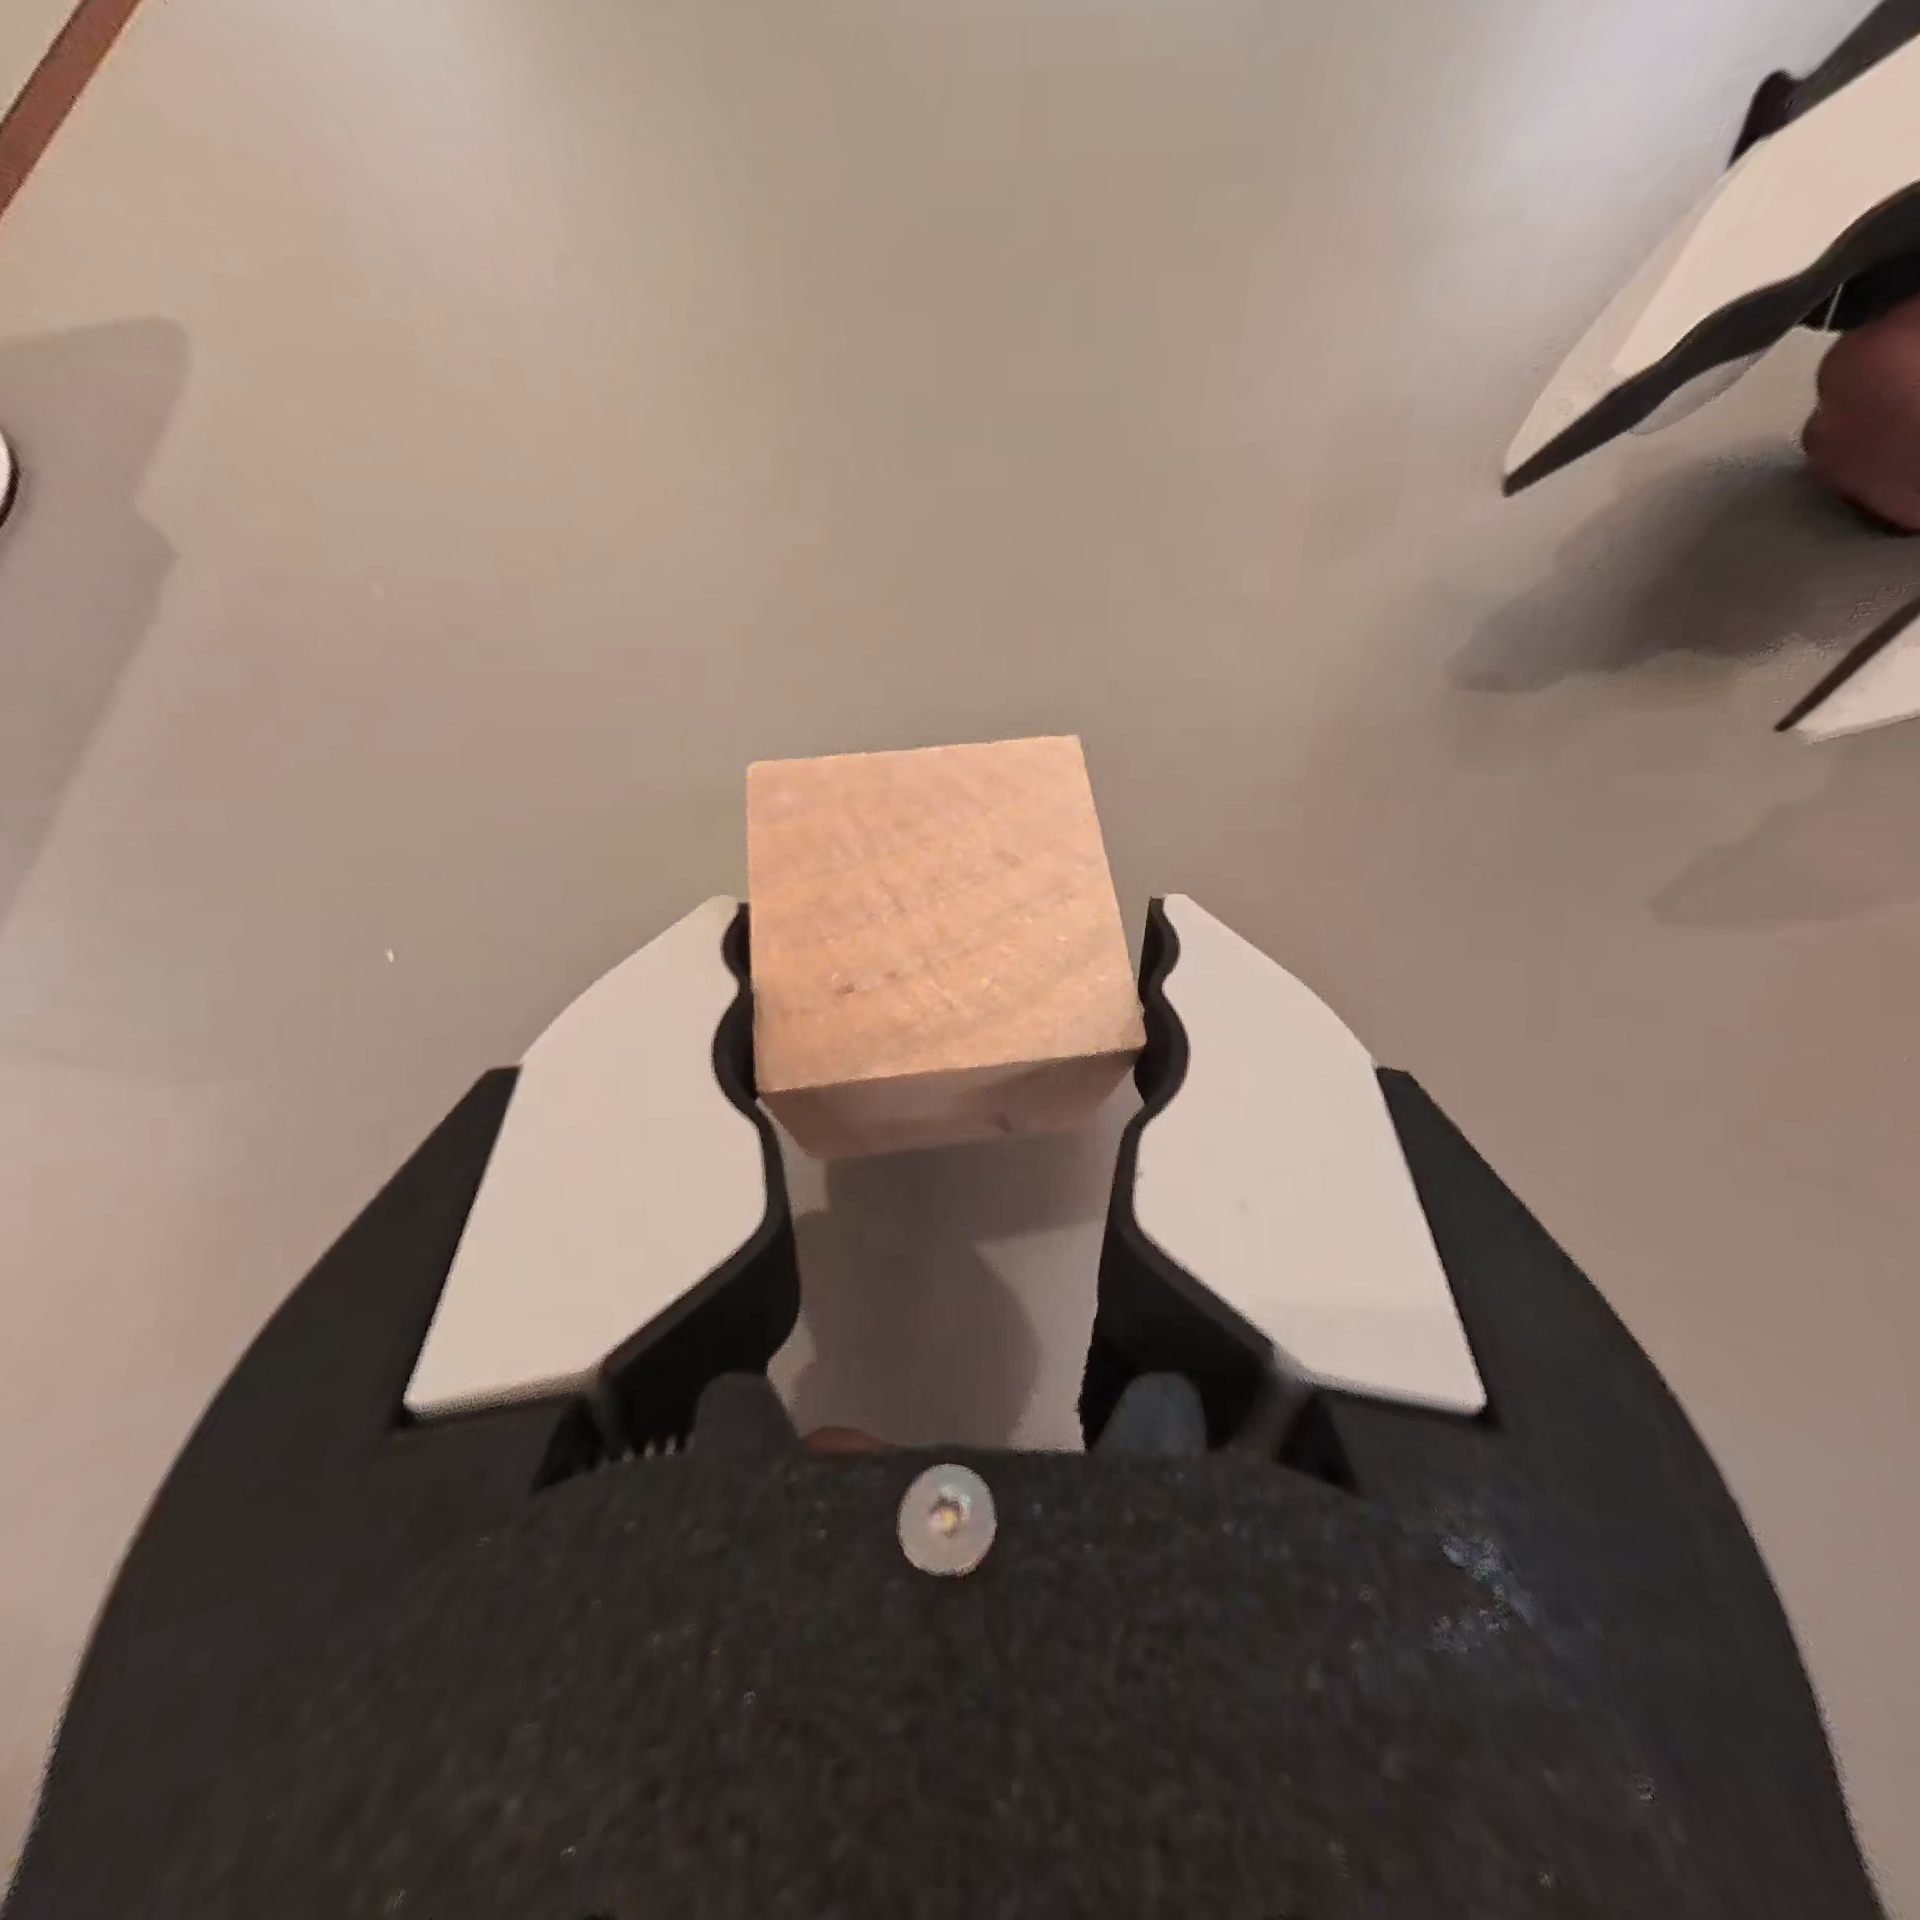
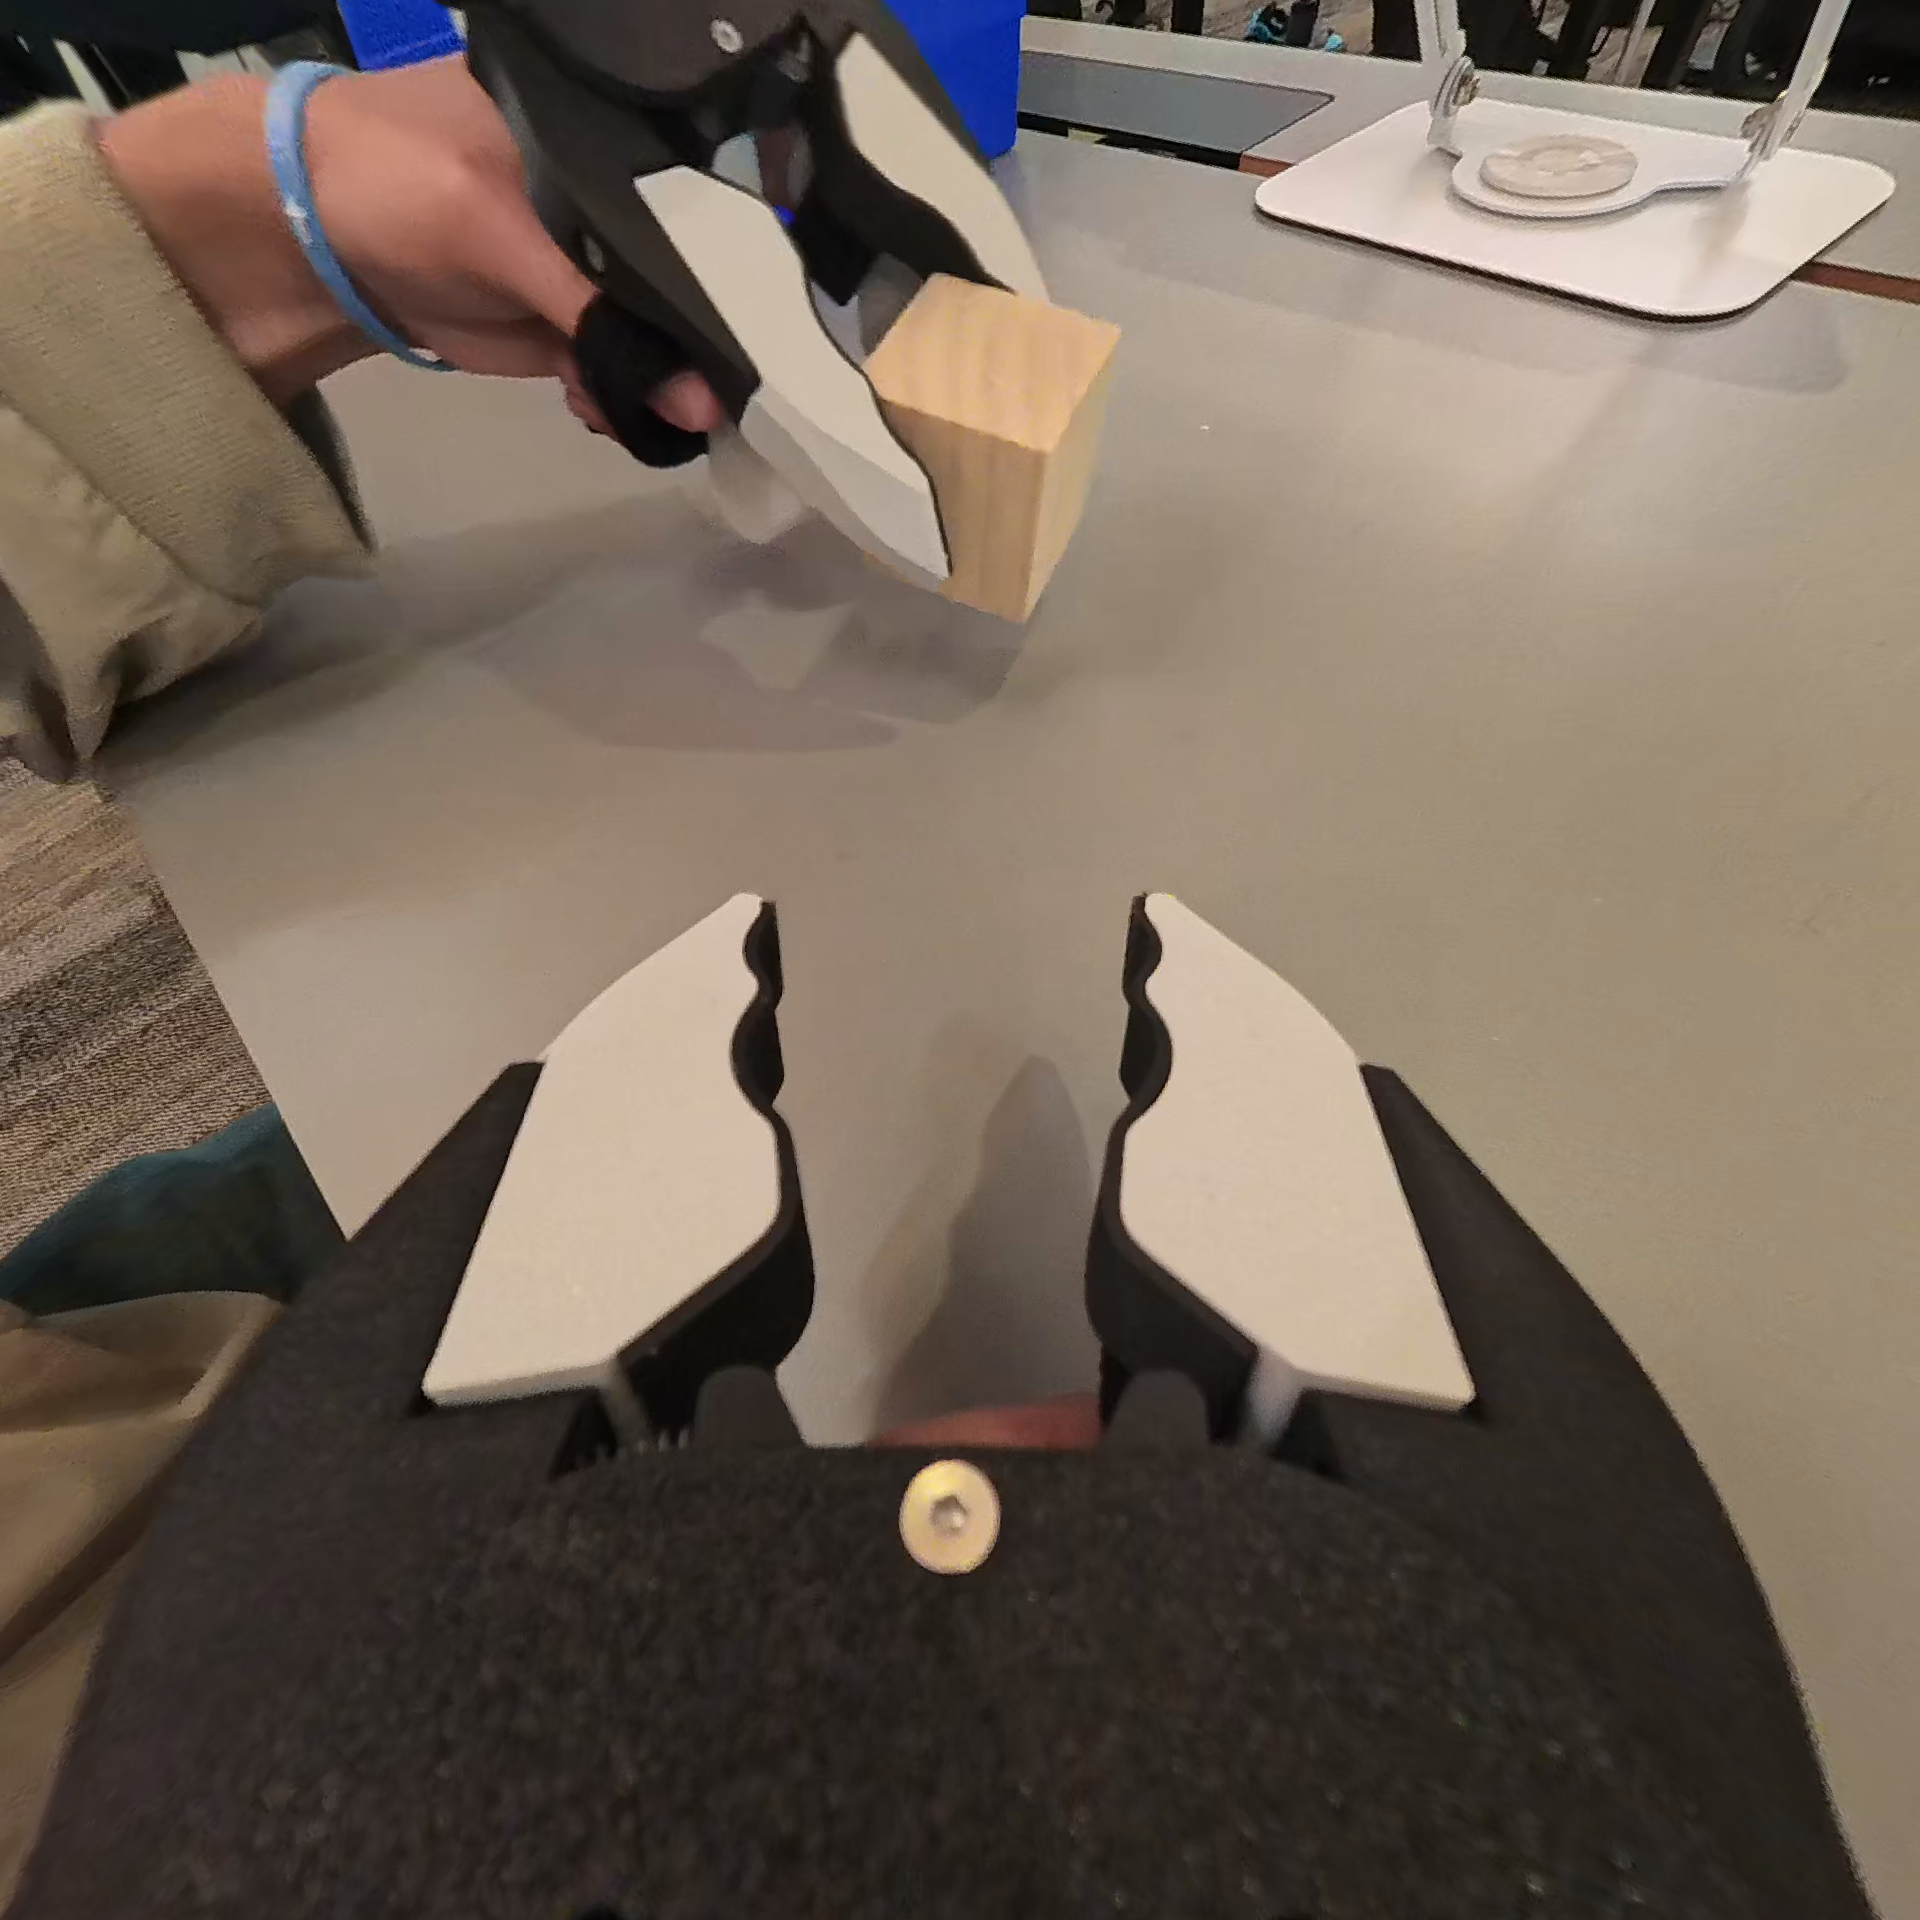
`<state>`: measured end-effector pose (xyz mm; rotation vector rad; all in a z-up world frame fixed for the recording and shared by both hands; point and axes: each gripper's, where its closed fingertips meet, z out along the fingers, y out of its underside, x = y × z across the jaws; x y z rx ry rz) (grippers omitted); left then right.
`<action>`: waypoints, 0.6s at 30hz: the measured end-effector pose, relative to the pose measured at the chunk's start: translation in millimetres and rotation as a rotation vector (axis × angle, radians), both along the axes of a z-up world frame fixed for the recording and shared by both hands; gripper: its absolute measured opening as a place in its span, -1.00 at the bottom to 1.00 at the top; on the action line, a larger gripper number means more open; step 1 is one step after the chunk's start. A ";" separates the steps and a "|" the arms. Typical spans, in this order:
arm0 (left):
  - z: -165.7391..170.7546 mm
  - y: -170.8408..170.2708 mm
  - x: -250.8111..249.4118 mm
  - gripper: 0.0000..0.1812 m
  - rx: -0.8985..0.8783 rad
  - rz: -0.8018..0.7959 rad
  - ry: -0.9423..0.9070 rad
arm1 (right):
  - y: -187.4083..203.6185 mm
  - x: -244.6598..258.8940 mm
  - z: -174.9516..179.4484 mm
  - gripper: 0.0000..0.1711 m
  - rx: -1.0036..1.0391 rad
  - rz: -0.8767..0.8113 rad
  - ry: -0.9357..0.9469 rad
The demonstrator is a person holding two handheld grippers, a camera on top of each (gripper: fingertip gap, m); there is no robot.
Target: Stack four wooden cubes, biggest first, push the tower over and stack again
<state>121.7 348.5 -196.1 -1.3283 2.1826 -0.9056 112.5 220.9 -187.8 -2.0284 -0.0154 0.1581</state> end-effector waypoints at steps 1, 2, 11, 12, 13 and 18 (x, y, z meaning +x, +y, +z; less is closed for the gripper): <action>-1.0 -0.5 2.6 -0.23 -0.008 -0.024 -0.003 | 0.1 -0.4 -0.2 -0.26 -0.001 0.002 -0.001; -1.5 -0.7 5.4 -0.23 -0.021 -0.041 -0.009 | 0.1 -0.5 -0.3 -0.26 -0.002 0.003 0.000; -16.2 3.2 19.5 -0.23 -0.025 -0.087 0.005 | 0.0 -1.2 -1.4 -0.27 -0.010 0.007 -0.003; -18.8 3.4 20.1 -0.23 -0.017 -0.089 0.009 | -0.1 -1.4 -1.6 -0.27 -0.012 0.008 -0.004; -21.6 4.3 21.0 -0.22 -0.005 -0.085 0.009 | -0.1 -1.7 -1.8 -0.27 -0.013 0.009 -0.004; -20.0 4.2 19.1 -0.21 -0.033 -0.035 -0.029 | -0.1 -2.3 -2.4 -0.27 -0.017 0.013 -0.003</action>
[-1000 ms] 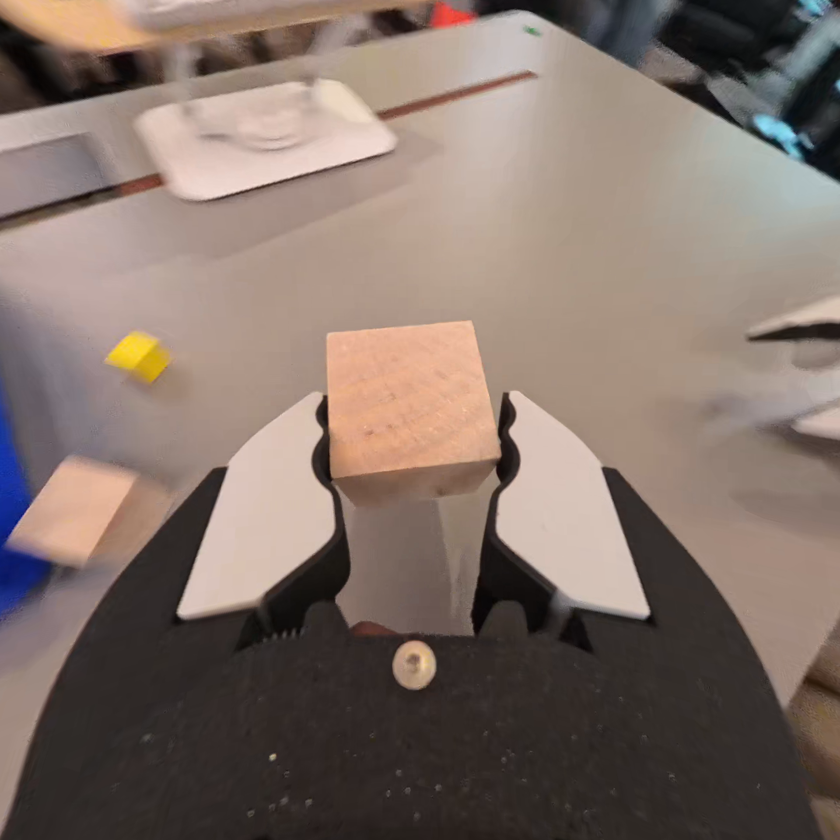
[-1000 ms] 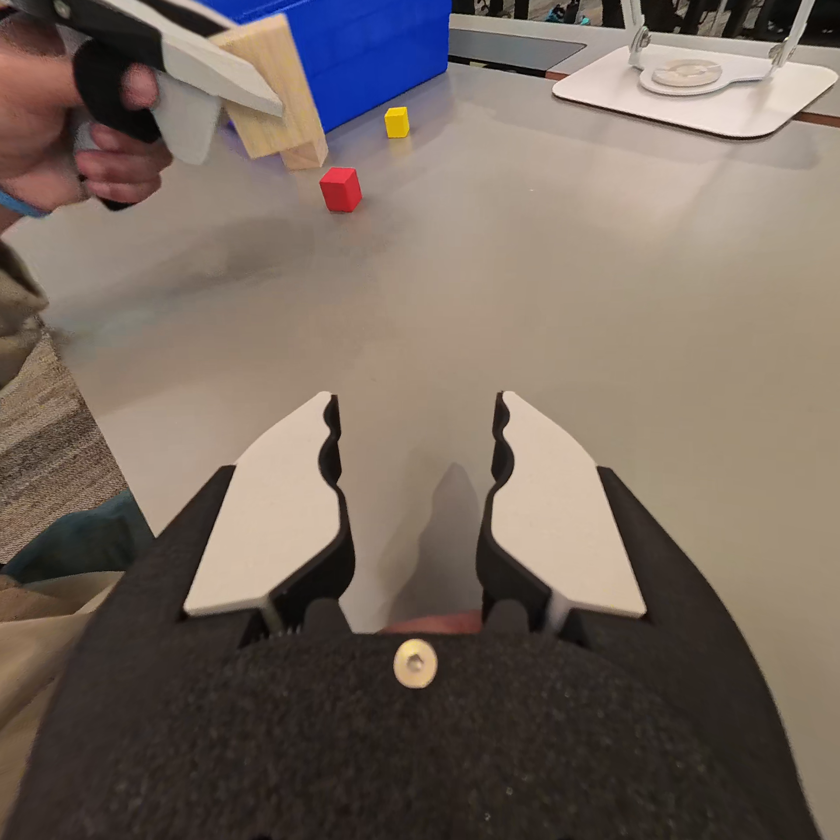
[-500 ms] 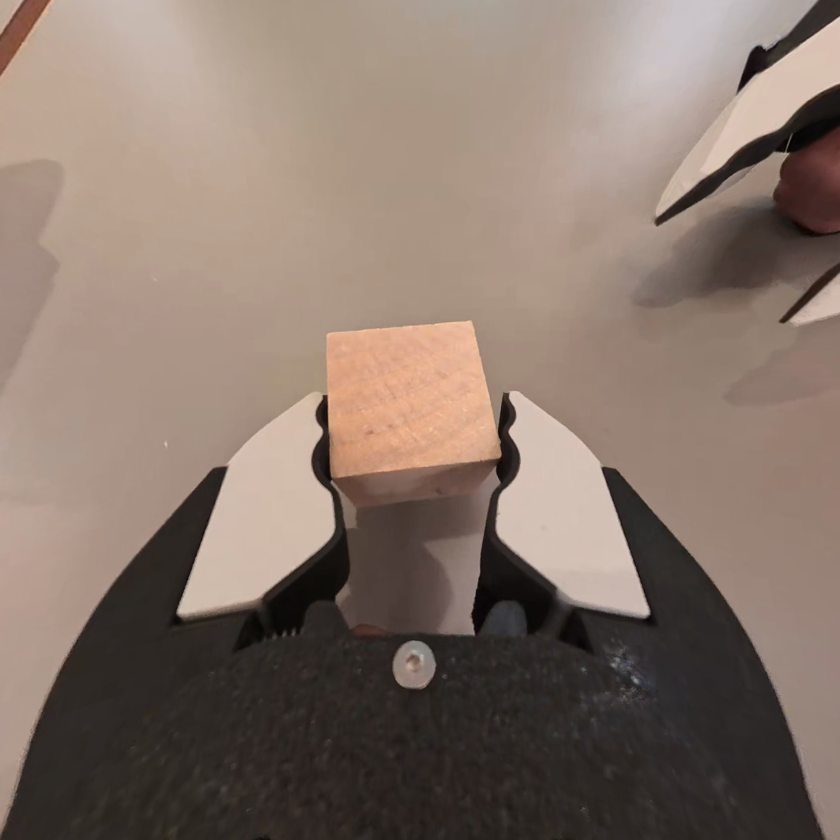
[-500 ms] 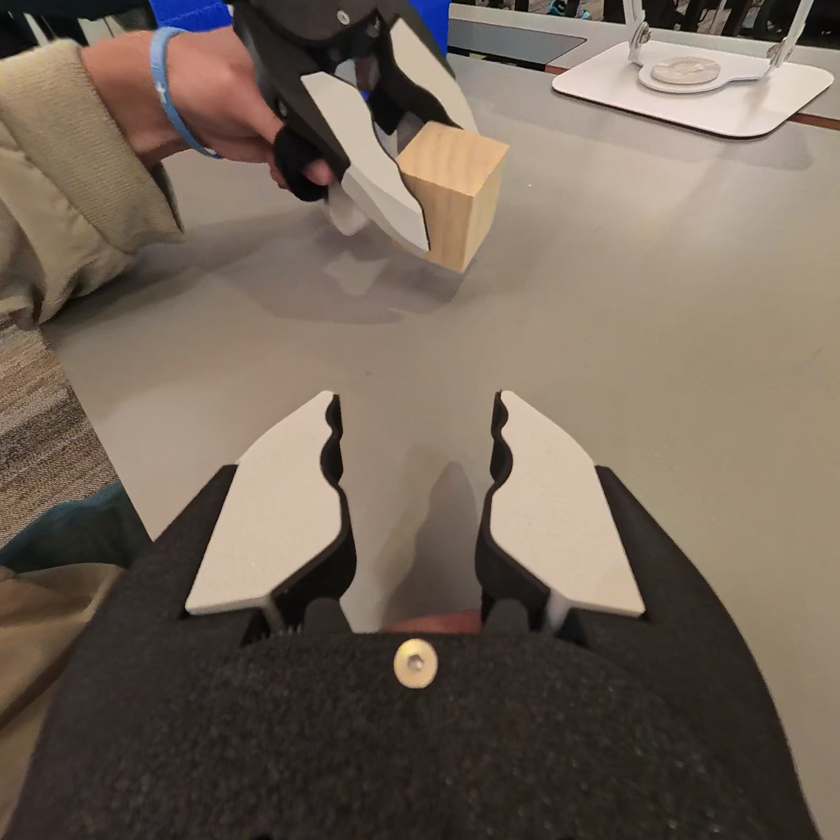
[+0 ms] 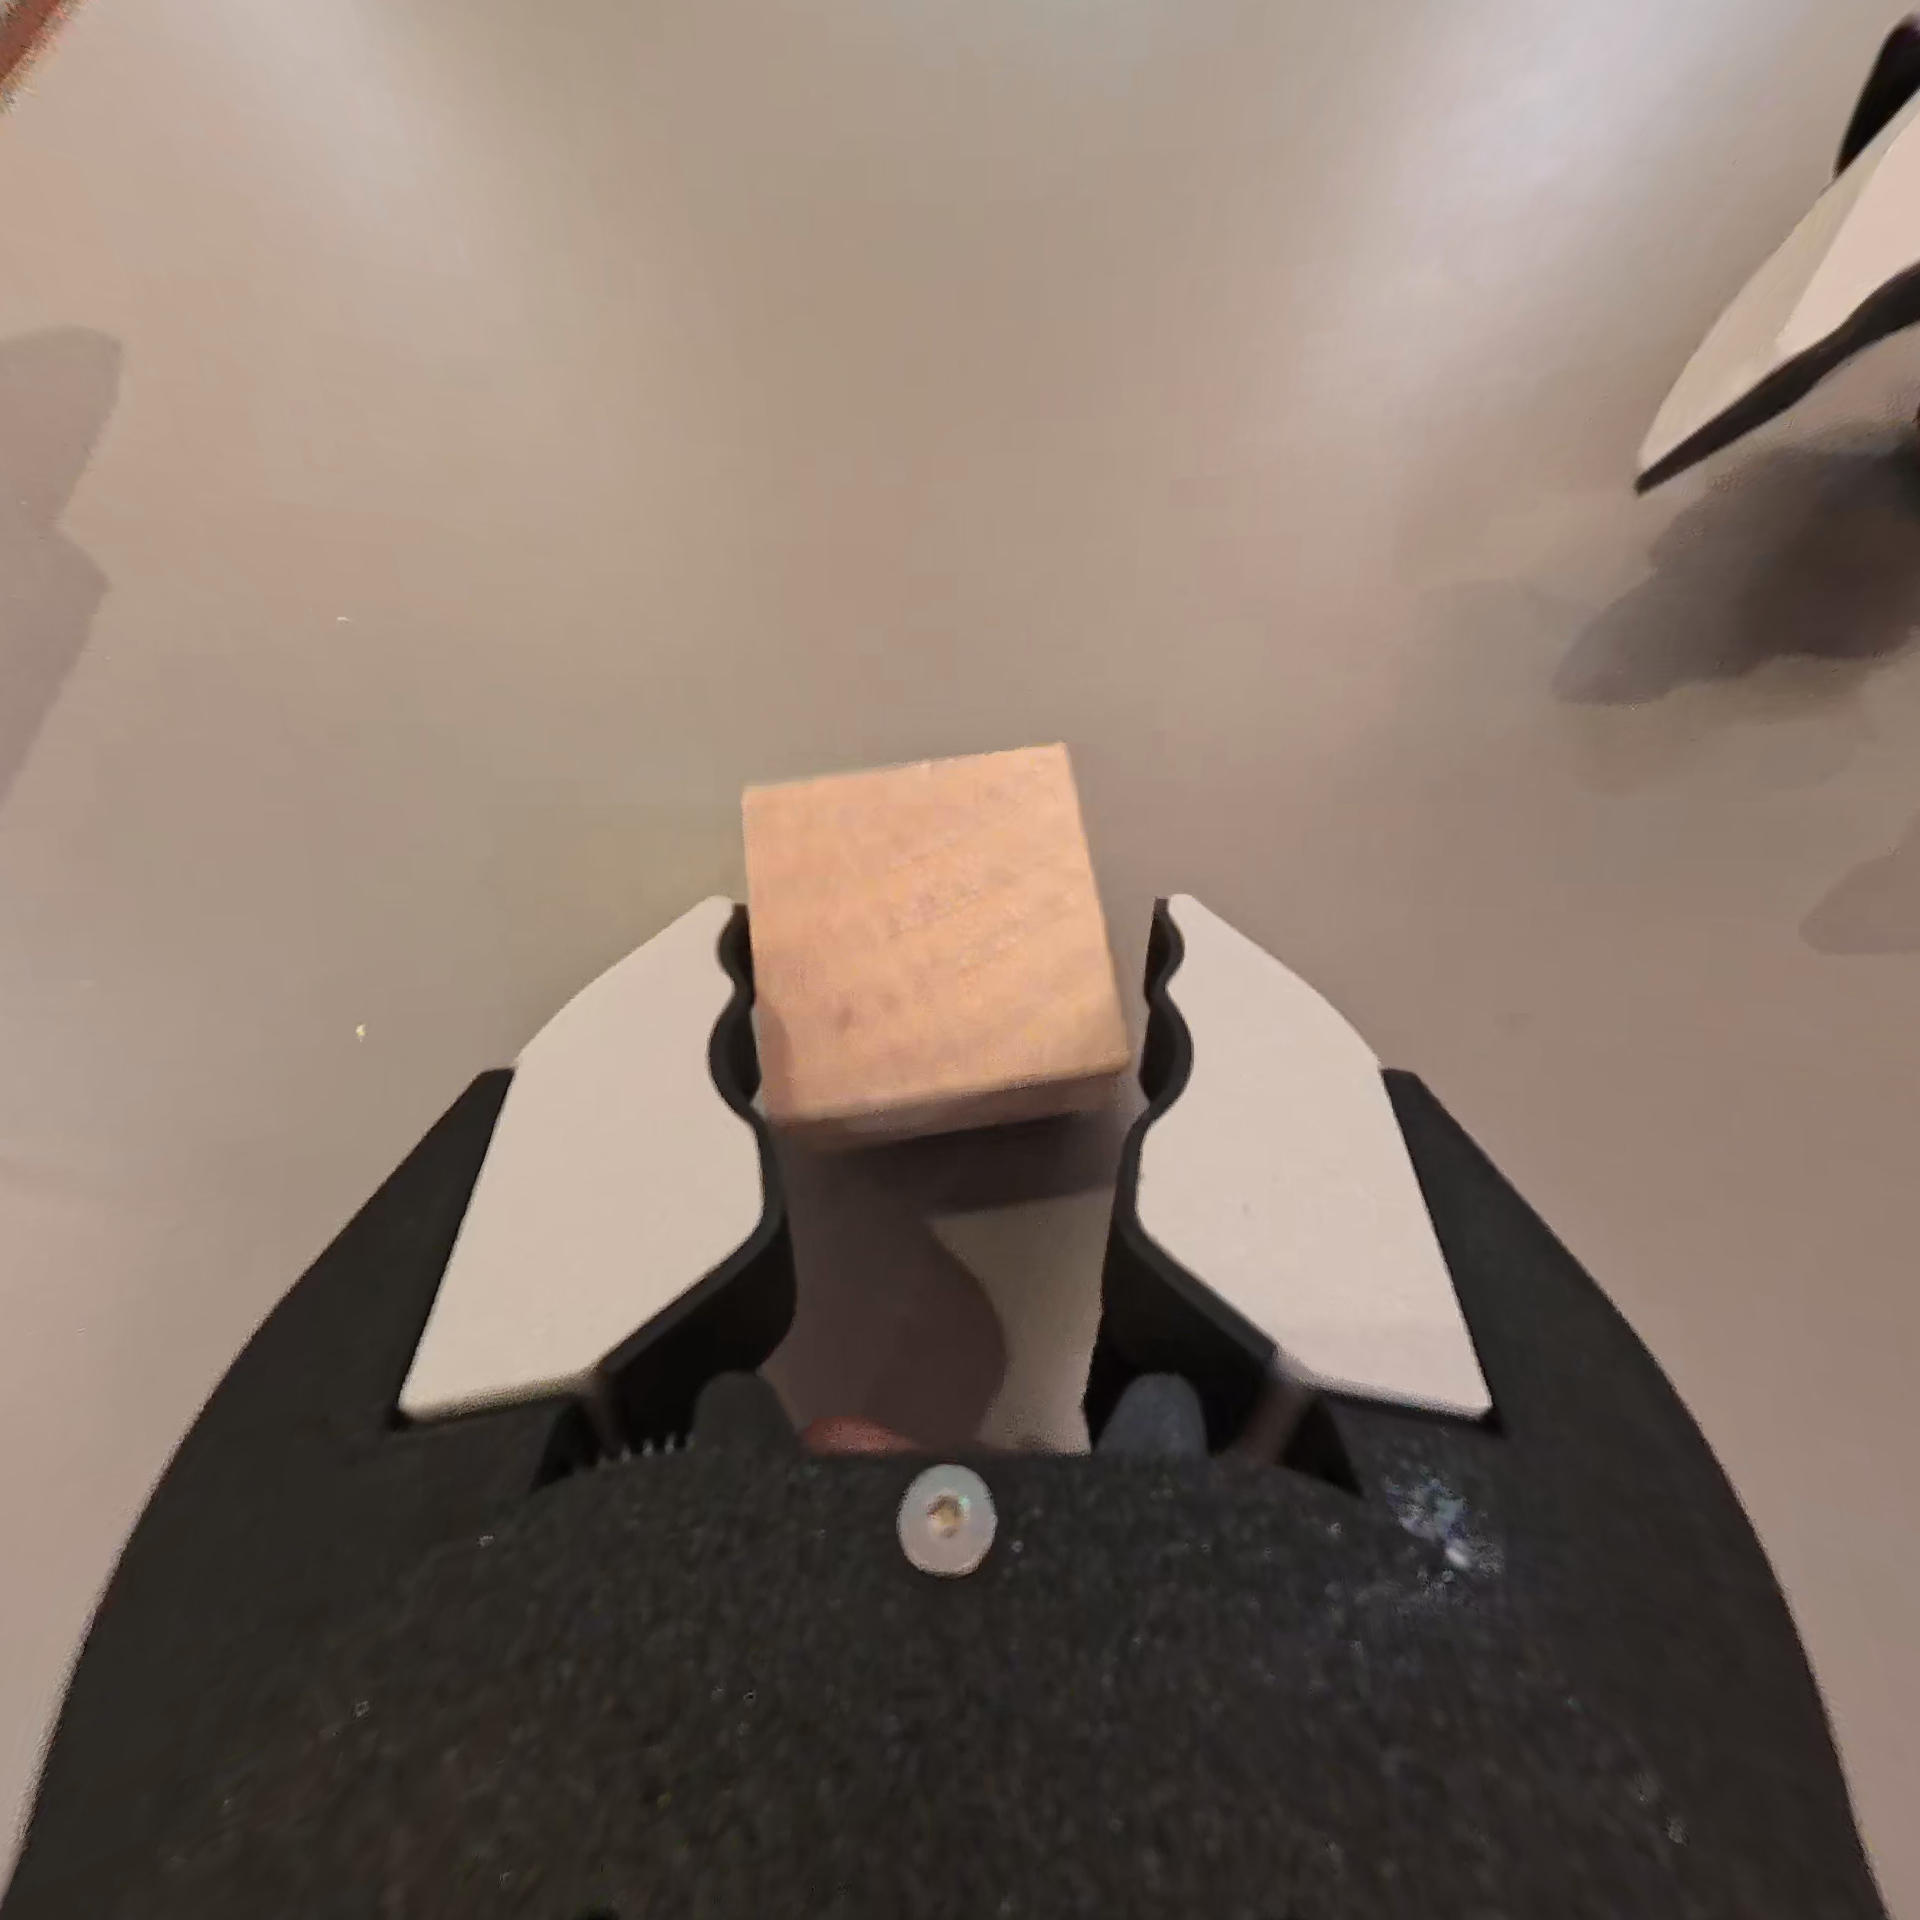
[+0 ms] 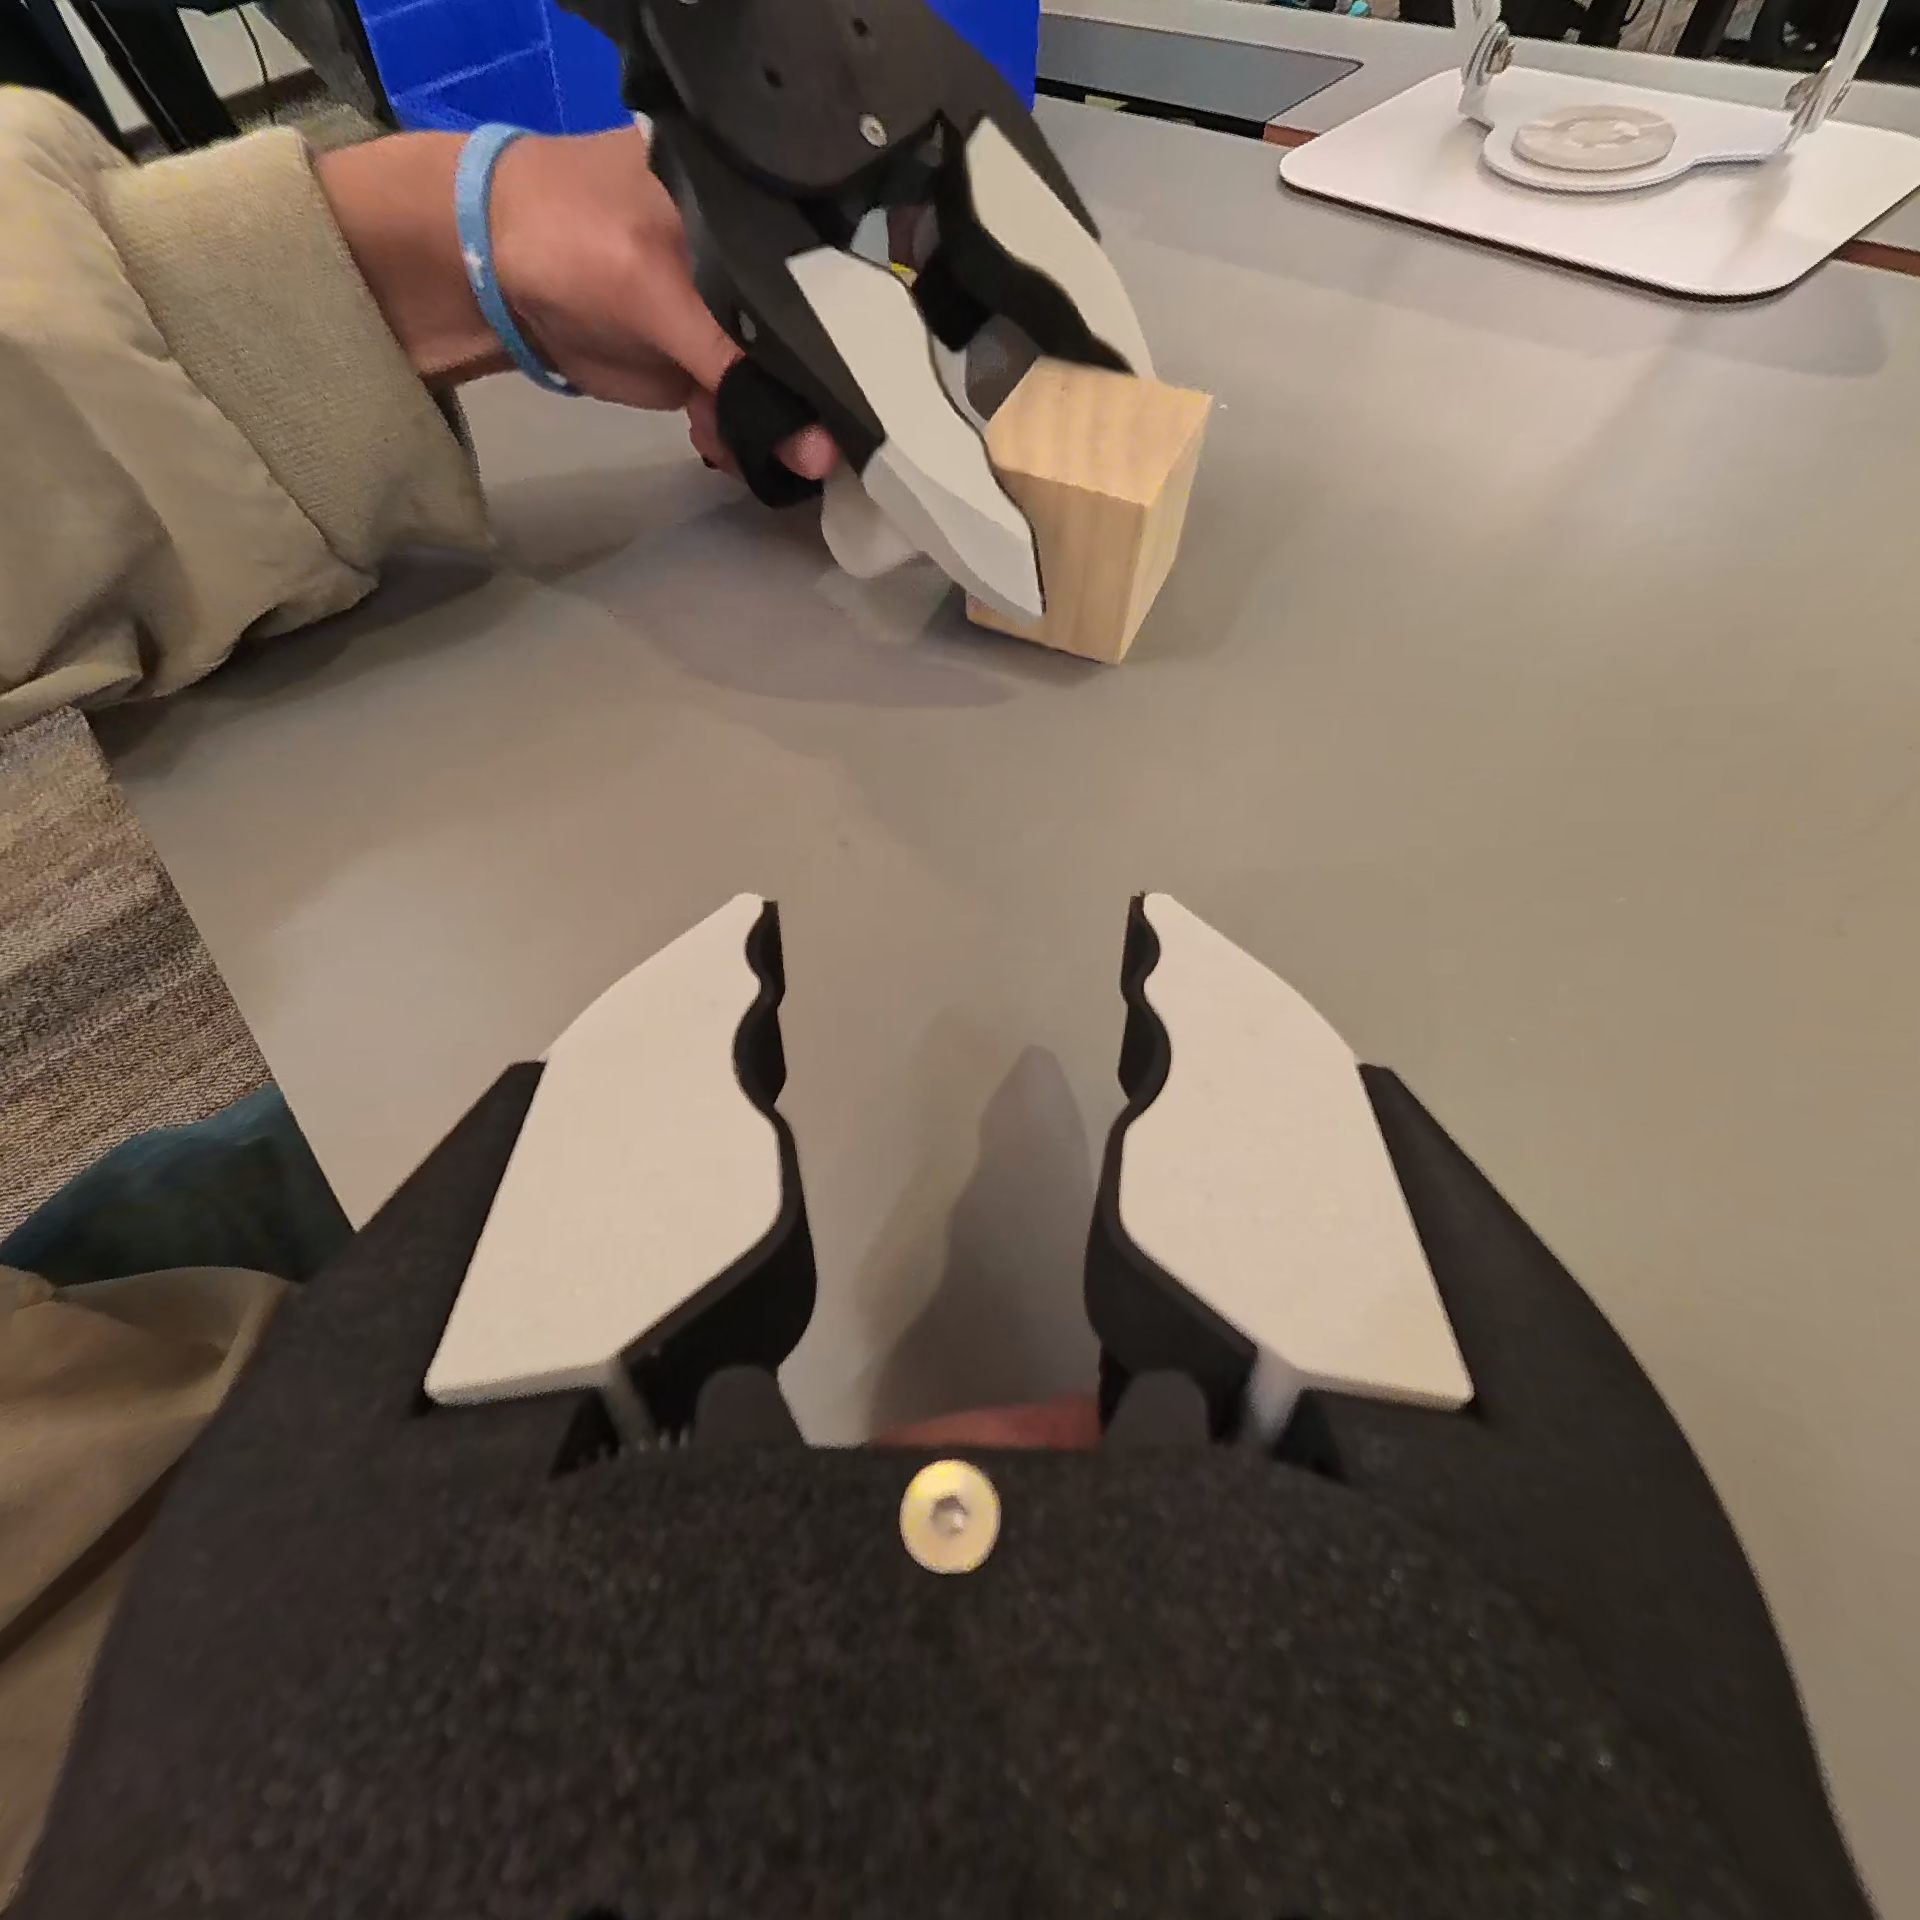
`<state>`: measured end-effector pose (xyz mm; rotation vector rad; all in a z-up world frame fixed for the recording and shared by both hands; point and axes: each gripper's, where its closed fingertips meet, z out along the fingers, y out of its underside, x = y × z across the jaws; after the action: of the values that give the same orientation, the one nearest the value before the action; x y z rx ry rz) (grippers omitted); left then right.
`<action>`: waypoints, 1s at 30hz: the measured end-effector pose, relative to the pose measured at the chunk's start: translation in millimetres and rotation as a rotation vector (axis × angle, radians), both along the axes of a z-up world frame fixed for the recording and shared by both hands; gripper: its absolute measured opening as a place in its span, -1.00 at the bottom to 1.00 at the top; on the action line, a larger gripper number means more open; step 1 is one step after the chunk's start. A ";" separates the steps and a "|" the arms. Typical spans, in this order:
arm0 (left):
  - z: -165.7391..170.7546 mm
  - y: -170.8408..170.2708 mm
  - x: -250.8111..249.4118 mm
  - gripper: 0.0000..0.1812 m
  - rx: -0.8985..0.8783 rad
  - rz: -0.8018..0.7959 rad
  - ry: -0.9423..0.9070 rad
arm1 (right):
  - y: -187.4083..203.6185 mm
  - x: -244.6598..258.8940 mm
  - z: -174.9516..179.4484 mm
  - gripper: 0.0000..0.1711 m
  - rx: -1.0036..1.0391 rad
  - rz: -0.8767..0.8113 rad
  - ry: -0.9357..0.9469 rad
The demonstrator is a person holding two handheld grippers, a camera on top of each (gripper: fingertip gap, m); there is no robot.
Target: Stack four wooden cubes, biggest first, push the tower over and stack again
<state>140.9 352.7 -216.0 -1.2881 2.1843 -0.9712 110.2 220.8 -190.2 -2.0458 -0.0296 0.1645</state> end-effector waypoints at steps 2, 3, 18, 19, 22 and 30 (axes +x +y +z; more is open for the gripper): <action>14.5 -1.7 -6.7 -0.05 -0.016 0.054 -0.042 | -0.2 -0.4 -0.2 -0.27 -0.002 0.001 0.002; 25.0 -2.7 -13.1 -0.03 -0.017 0.087 -0.079 | -0.4 -0.7 -0.3 -0.27 -0.002 0.003 0.005; 65.6 49.1 -195.0 0.00 0.288 0.592 -0.211 | -1.3 -1.5 -1.5 -0.28 -0.011 0.013 0.038; 66.9 57.3 -195.9 0.00 0.321 0.589 -0.181 | -1.1 -1.9 -1.9 -0.28 -0.013 0.015 0.034; 62.2 86.5 -192.8 -0.03 0.413 0.549 -0.050 | -1.1 -2.5 -2.5 -0.28 -0.016 0.016 0.027; 34.4 178.8 -166.0 -0.06 0.492 0.460 0.335 | -1.7 -4.4 -2.8 -0.29 -0.018 0.028 0.032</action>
<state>-25.1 531.5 -181.6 -1.6647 2.0219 -0.0350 105.8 219.1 -193.0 -2.0614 -0.0374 0.2159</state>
